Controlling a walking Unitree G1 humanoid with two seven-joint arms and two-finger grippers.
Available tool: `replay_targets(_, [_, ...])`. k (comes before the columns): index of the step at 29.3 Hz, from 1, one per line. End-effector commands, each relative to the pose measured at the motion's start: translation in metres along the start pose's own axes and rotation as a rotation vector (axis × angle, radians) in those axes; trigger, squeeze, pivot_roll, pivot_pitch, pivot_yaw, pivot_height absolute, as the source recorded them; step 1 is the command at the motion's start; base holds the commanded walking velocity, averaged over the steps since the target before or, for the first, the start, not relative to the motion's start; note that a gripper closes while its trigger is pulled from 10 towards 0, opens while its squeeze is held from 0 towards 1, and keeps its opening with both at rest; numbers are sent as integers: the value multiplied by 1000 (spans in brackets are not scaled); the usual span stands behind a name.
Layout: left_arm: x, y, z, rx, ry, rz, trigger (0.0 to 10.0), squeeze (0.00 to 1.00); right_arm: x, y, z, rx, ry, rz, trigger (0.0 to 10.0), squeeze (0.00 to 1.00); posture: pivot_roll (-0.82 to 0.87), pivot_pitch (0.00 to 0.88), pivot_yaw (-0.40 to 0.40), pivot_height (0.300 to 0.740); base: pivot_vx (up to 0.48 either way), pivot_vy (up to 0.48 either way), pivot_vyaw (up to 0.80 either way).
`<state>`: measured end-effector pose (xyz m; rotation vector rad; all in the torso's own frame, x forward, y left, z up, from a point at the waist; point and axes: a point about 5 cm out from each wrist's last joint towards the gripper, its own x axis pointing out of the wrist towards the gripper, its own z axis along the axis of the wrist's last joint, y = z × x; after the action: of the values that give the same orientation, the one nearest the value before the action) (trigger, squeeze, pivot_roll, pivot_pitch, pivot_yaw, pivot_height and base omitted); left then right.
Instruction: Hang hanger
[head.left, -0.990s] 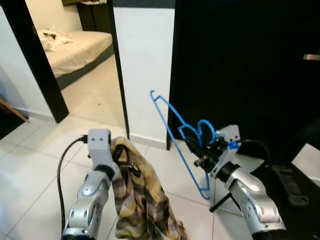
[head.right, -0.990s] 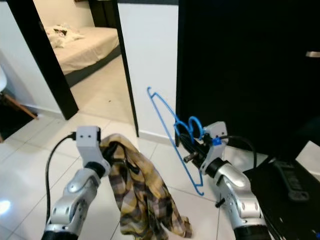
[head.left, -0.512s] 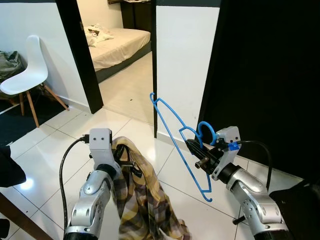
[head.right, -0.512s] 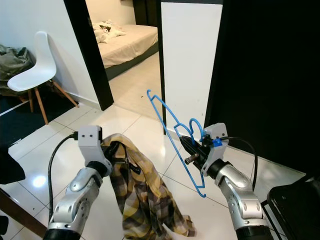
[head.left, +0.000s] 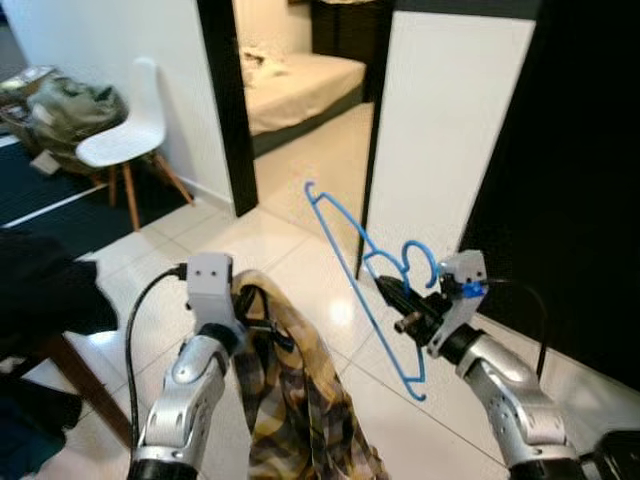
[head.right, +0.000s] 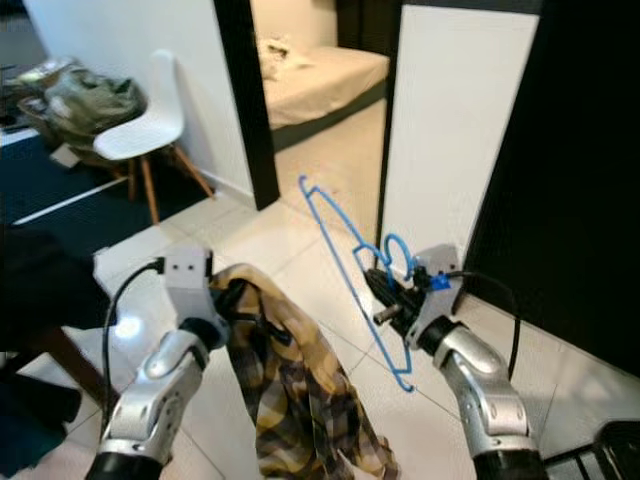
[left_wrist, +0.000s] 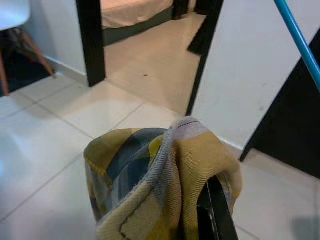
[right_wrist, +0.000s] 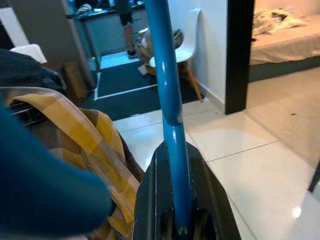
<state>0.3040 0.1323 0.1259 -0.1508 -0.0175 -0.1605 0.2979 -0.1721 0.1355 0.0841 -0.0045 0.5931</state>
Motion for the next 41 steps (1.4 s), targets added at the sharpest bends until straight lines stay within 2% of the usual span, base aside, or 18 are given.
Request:
replay_targets(1, [4, -6, 9, 48, -33, -48, 10000, 0, -1, 1, -2, 12, 6, 1, 10000, 0, -158, 0, 9, 740, 0, 0, 650])
replay_targets(6, [7, -9, 14, 63, -50, -68, 10000, 0, -1, 1, -2, 13, 5, -1, 10000, 0, -157, 0, 10, 740, 0, 0, 650])
replay_targets(9, [18, -24, 41, 90, -129, -168, 10000, 0, 0, 2, -2, 17, 1, -3, 10000, 0, -153, 0, 15, 740, 0, 0, 650])
replay_targets(11, [18, -24, 41, 90, -129, -168, 10000, 0, 0, 2, -2, 17, 1, -3, 10000, 0, -153, 0, 15, 740, 0, 0, 650])
replay_targets(13, [26, -37, 78, 62, -231, -255, 10000, 0, 0, 2, -2, 21, -3, -6, 10000, 0, -154, 0, 18, 740, 0, 0, 650])
replay_targets(14, [26, -37, 78, 62, -231, -255, 10000, 0, 0, 2, -2, 21, -3, -6, 10000, 0, -154, 0, 18, 740, 0, 0, 650])
replay_targets(16, [33, -39, 116, 92, -334, -310, 10000, 0, 1, 3, -2, 23, -7, -11, 10000, 0, -152, 0, 19, 740, 0, 0, 650])
replay_targets(21, [51, -7, 192, 210, -510, -192, 10000, 0, 2, 3, -2, 28, -11, -14, 10000, 0, -145, 0, 24, 740, 0, 0, 651])
replay_targets(25, [55, 2, 205, 236, -537, -144, 10000, 0, 2, 3, -3, 29, -12, -15, 10000, 0, -145, 0, 24, 740, 0, 0, 650])
replay_targets(27, [62, 31, 244, 253, -615, 6, 10000, 0, 3, 4, -3, 32, -16, -19, 10000, 0, -160, 0, 39, 740, 0, 0, 650])
replay_targets(29, [62, 31, 244, 253, -615, 6, 10000, 0, 3, 4, -3, 32, -16, -19, 10000, 0, -160, 0, 39, 740, 0, 0, 650])
replay_targets(30, [58, 52, 278, 253, -678, 110, 10000, 0, 3, 5, -4, 33, -20, -26, 10000, 0, -163, 0, 50, 740, 0, 0, 650])
replay_targets(31, [55, 57, 289, 239, -702, 117, 10000, 0, 2, 4, -4, 34, -22, -30, 10000, 0, -162, 0, 50, 740, 0, 0, 650])
replay_targets(33, [52, 57, 296, 218, -719, 98, 10000, 0, 1, 4, -4, 37, -24, -34, 10000, 0, -157, 0, 51, 740, 0, 0, 650])
replay_targets(36, [46, 41, 297, 155, -733, -84, 10000, 0, 1, 3, -4, 42, -27, -38, 10000, 0, -155, 0, 52, 740, 0, 0, 650])
replay_targets(38, [46, 41, 297, 155, -733, -84, 10000, 0, 1, 3, -4, 42, -27, -38, 10000, 0, -155, 0, 52, 740, 0, 0, 650])
replay_targets(40, [35, 18, 272, 205, -667, -358, 10000, 0, 2, 4, -4, 55, -30, -34, 10000, 0, -153, 0, 45, 740, 0, 0, 653])
replay_targets(41, [35, 18, 272, 205, -667, -358, 10000, 0, 2, 4, -4, 55, -30, -34, 10000, 0, -153, 0, 45, 740, 0, 0, 656])
